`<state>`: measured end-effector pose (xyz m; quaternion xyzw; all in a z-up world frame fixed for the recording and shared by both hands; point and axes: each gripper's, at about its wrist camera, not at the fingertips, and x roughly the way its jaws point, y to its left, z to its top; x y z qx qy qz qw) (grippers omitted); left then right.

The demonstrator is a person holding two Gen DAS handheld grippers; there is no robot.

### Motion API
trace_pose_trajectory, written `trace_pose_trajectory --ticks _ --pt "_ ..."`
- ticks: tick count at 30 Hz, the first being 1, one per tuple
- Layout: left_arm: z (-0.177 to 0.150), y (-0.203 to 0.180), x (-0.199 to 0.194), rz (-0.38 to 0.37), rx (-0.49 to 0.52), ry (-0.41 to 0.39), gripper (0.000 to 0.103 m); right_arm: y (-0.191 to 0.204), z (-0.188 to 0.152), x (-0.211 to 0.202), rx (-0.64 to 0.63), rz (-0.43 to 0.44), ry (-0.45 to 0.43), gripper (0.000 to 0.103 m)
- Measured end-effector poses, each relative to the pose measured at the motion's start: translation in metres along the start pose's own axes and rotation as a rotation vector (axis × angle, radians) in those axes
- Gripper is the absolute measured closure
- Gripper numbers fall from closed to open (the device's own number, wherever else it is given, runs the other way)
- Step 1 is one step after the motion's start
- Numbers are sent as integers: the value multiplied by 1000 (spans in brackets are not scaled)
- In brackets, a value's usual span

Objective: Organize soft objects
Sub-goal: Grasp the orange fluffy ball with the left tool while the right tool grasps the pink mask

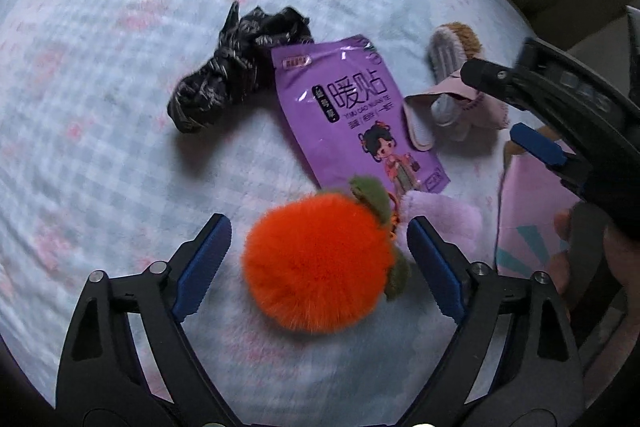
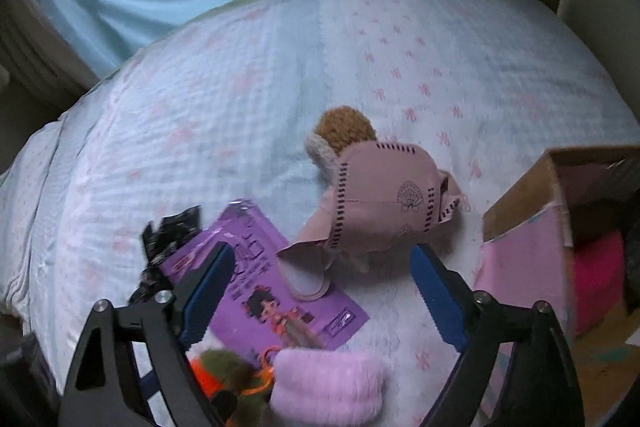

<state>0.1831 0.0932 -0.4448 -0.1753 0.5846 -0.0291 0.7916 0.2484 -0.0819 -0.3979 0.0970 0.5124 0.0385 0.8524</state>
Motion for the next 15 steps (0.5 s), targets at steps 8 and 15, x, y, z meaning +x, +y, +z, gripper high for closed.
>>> trace_pose_trajectory --ticks 8,15 --pt "-6 5 16 26 -76 -13 43 -24 2 43 107 -77 -17 40" --pt "3 4 17 28 -59 -26 71 -36 2 49 153 -42 -25 56"
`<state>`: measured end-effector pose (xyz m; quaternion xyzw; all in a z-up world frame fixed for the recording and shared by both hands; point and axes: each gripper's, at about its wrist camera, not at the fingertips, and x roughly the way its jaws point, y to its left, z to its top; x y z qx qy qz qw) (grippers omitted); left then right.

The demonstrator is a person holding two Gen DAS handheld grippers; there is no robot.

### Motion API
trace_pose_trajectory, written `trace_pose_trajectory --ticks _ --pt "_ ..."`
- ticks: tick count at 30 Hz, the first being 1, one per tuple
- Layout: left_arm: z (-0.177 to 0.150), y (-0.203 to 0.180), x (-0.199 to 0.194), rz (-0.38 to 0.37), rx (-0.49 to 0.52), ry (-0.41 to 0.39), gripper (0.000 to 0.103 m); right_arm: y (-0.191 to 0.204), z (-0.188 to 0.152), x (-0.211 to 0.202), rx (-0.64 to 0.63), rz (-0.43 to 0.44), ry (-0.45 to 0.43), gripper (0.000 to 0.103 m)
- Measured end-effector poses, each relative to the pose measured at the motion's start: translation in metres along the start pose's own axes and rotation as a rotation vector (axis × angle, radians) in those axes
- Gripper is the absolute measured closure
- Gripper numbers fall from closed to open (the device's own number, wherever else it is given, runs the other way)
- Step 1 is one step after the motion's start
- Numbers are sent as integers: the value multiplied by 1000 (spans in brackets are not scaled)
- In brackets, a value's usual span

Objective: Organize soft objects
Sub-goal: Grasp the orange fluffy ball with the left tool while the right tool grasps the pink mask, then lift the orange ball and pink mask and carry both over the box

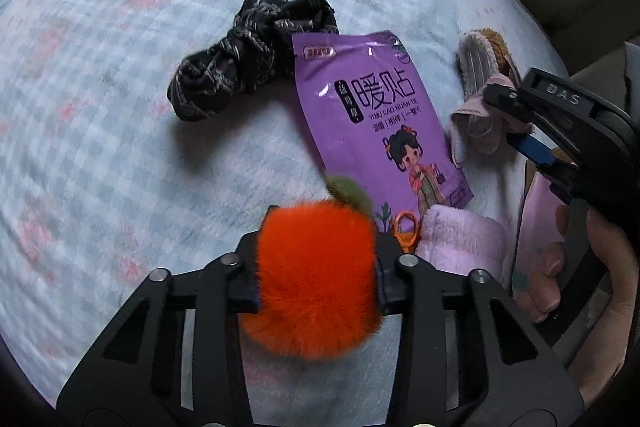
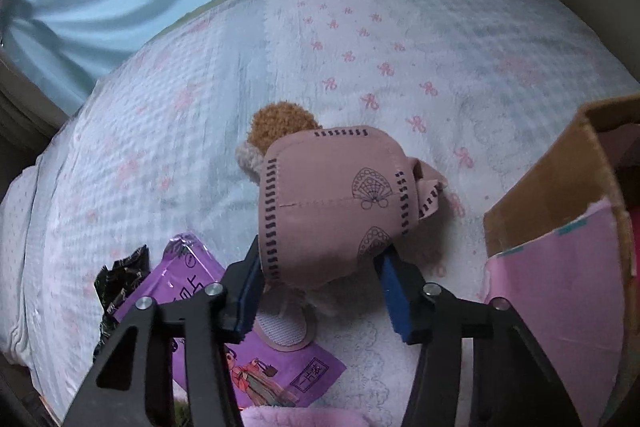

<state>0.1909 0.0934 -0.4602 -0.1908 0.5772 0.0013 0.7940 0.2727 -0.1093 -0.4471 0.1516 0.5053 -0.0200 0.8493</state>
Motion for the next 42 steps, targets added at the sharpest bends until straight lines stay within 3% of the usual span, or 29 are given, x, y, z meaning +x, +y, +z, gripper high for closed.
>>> trace_pose_trajectory --ticks 4,11,24,38,39,41,42 --pt "8 1 -4 -2 15 -13 77 -3 2 -7 31 20 -20 68" --pt "17 6 -12 -7 17 -29 87 -3 4 -17 29 31 -48 78" --pt "20 10 -39 -34 20 -72 98 0 5 -45 35 55 -104 79" --pt "10 15 -65 -61 82 -115 99 7 -6 -79 -3 85 -152 79" --pt "10 15 -65 -66 99 -108 98 7 -7 -81 -1 87 -154 79" --pt "9 11 -66 -42 152 -89 82 7 -9 -85 0 94 -152 79" --pt "8 9 -68 -28 183 -92 47 8 -10 -86 -1 96 -153 79"
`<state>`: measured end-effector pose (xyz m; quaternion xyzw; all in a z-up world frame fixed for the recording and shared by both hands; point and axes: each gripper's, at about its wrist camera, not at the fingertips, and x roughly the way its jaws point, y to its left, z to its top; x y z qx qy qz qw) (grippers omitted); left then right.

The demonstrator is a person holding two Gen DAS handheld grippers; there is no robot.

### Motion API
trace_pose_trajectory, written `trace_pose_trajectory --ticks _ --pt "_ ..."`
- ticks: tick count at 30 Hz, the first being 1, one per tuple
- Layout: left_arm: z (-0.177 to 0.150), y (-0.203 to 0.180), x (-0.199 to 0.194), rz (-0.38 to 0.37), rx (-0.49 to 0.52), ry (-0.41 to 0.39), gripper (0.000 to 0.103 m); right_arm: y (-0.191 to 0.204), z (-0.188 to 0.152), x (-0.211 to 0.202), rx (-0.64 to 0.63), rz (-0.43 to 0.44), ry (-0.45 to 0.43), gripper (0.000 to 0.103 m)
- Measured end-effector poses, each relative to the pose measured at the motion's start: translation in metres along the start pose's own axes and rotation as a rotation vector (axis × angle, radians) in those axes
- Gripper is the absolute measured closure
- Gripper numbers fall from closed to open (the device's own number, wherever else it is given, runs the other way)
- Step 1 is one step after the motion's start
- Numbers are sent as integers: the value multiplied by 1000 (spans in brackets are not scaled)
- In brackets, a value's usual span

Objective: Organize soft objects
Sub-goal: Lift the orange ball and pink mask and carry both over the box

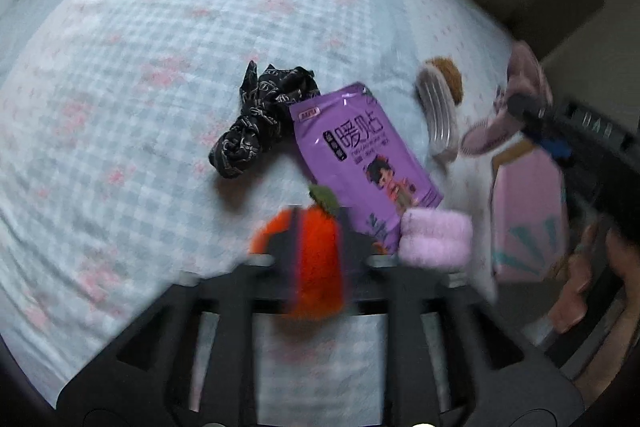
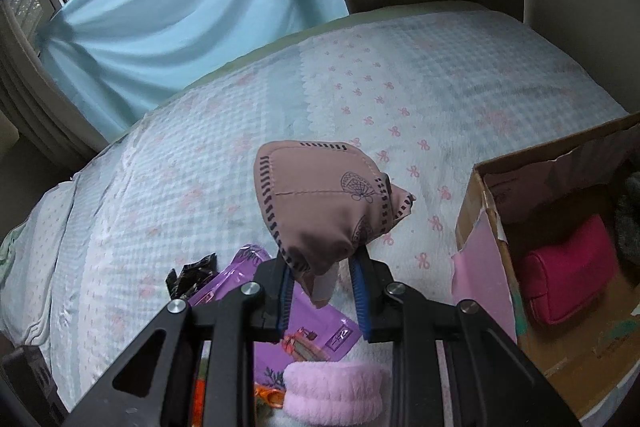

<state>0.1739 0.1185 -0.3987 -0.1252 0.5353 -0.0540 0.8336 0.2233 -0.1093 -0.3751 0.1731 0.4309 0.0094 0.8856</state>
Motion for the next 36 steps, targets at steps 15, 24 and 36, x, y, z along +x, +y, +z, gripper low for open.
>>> trace_pose_trajectory --ticks 15,24,36 --pt "-24 -7 54 6 324 54 1 -1 -14 -15 -16 5 -12 79" --pt "-28 -7 70 -35 325 61 61 -6 -26 -10 -16 -2 -6 79" --pt "-9 -18 25 -53 313 -36 67 -7 -26 -23 -17 -2 -38 79"
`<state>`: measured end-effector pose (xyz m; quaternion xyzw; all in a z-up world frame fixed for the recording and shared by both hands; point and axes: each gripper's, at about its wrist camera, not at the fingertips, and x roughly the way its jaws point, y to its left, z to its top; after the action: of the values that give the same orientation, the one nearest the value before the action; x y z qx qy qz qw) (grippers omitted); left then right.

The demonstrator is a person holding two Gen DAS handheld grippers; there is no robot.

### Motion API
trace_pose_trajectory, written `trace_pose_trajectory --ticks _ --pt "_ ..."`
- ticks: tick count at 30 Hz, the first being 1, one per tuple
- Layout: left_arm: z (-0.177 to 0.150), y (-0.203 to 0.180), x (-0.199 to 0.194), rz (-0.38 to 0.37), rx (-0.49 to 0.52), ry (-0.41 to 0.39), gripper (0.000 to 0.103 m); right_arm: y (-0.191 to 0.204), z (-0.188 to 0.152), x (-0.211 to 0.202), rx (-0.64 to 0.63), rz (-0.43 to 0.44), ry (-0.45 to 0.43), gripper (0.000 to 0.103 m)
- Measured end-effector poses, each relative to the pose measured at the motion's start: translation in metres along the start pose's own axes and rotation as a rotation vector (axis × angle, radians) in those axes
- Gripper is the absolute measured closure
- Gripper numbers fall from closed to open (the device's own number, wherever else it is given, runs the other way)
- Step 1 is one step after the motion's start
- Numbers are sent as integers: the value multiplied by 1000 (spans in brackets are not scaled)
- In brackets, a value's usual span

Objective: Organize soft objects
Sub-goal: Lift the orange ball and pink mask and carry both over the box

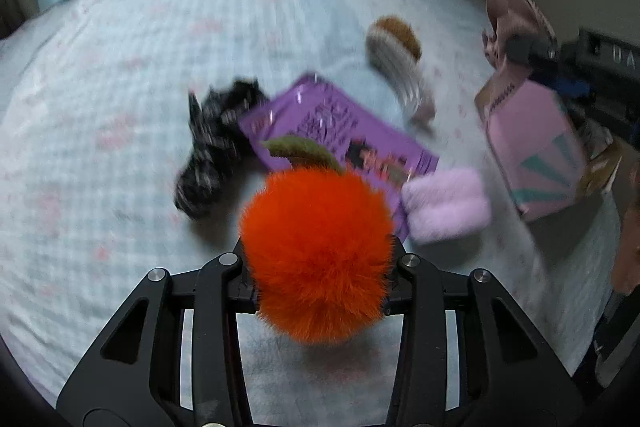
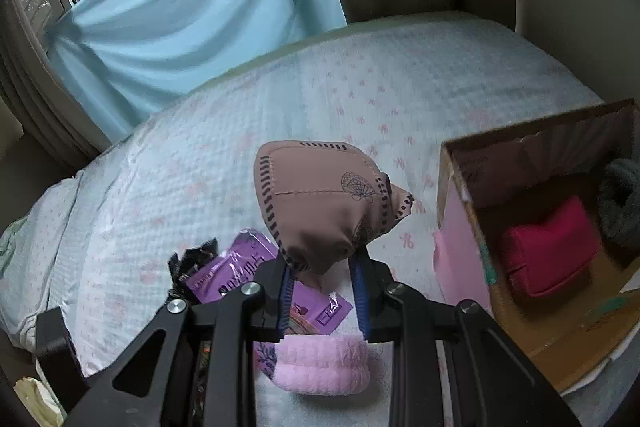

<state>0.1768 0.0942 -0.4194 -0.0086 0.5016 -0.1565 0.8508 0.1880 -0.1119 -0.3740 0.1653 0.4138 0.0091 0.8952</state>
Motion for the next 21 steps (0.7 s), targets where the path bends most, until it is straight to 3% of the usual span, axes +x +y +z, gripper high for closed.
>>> trace_pose_trajectory --ticks 6,12,21 --pt "34 -11 -44 16 2 -61 67 4 16 -33 1 13 -47 79" --pt "74 -35 -112 6 15 -141 67 8 39 -84 -8 22 -96 79" --pt "137 -119 -183 -32 72 -204 67 -8 82 -187 -42 24 -136 79"
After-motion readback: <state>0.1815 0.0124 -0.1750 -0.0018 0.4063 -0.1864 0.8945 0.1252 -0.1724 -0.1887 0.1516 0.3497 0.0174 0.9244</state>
